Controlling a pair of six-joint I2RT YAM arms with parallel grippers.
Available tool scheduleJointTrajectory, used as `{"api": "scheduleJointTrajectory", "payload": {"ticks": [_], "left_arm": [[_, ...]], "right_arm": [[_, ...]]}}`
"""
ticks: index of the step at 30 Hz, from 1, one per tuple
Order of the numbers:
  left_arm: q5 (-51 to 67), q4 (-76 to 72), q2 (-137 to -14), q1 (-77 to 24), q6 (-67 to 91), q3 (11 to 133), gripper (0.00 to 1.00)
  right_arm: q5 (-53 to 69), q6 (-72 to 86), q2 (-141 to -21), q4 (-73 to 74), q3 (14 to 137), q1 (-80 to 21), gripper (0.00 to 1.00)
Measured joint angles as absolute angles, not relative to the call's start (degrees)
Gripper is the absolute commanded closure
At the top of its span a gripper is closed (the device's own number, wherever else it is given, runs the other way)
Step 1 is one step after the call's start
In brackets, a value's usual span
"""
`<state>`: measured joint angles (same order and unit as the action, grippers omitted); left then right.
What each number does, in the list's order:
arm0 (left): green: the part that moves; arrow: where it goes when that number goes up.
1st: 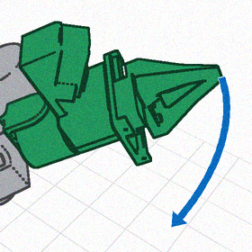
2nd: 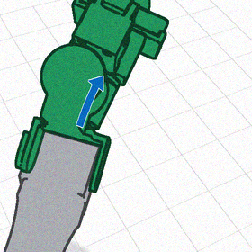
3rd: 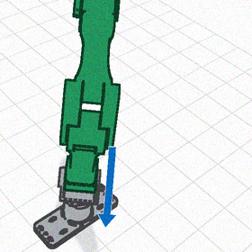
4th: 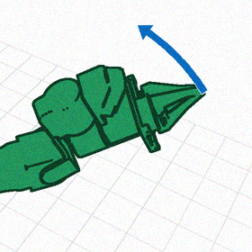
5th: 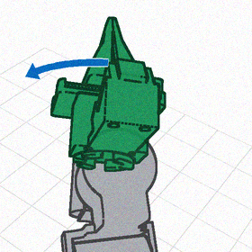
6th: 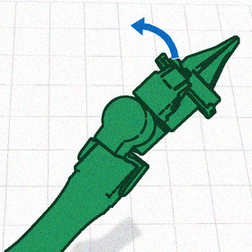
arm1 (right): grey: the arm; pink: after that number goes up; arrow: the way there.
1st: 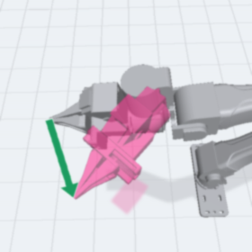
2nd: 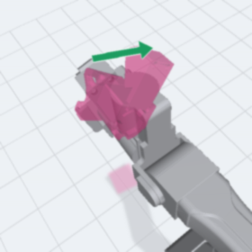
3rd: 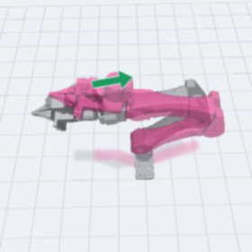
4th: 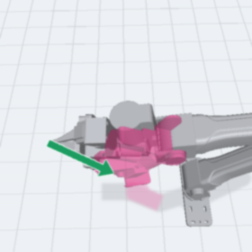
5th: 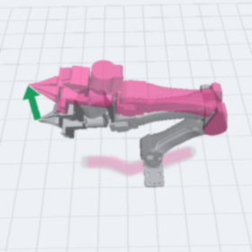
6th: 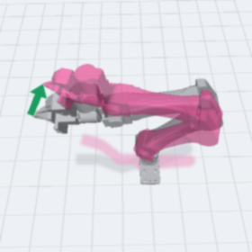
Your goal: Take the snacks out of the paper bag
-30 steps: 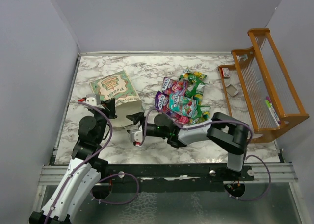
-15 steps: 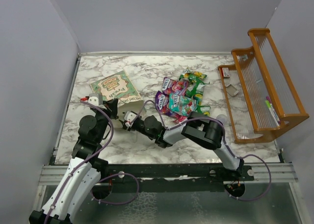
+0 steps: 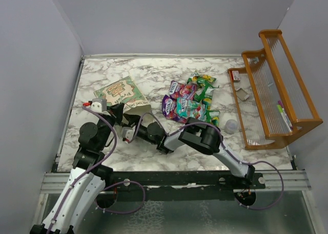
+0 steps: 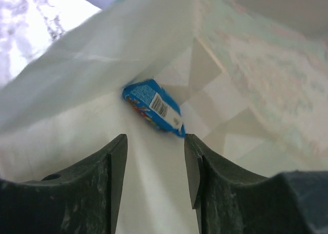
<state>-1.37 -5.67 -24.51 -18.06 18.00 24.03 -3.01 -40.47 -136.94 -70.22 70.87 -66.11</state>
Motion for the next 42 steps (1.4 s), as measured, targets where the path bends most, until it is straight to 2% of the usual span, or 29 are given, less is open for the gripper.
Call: {"api": "scheduleJointTrajectory", "payload": {"ticks": [6, 14, 21, 29, 37, 40, 42], "left_arm": [[-0.1, -4.5, -24.2, -18.1, 17.1, 24.0, 1.0], [3.7, -4.3, -23.2, -18.1, 15.8, 24.0, 1.0], [8.7, -4.4, -23.3, -18.0, 15.0, 24.0, 1.0], [14.2, -5.1, -25.1, -18.0, 14.8, 24.0, 1.0], [18.5, -5.5, -27.4, -18.0, 14.6, 25.3, 1.0], [19.1, -4.8, -29.9, -17.9, 14.6, 28.6, 1.0], [19.0, -3.9, -31.3, -17.9, 14.4, 30.9, 1.0]], "right_arm": [[9.8, -58.5, -136.9, -68.6, 70.2, -64.1, 0.37], [16.5, -73.2, -139.9, -57.7, 78.5, -61.9, 0.32], [18.7, -77.4, -141.9, -51.8, 83.7, -61.8, 0.28], [18.8, -77.8, -148.1, -48.4, 95.1, -61.4, 0.27], [17.2, -77.0, -153.1, -51.2, 102.5, -61.0, 0.26], [14.8, -76.3, -155.0, -54.0, 104.9, -61.0, 0.28], [14.0, -75.4, -155.0, -54.9, 105.0, -60.7, 0.33]]}}
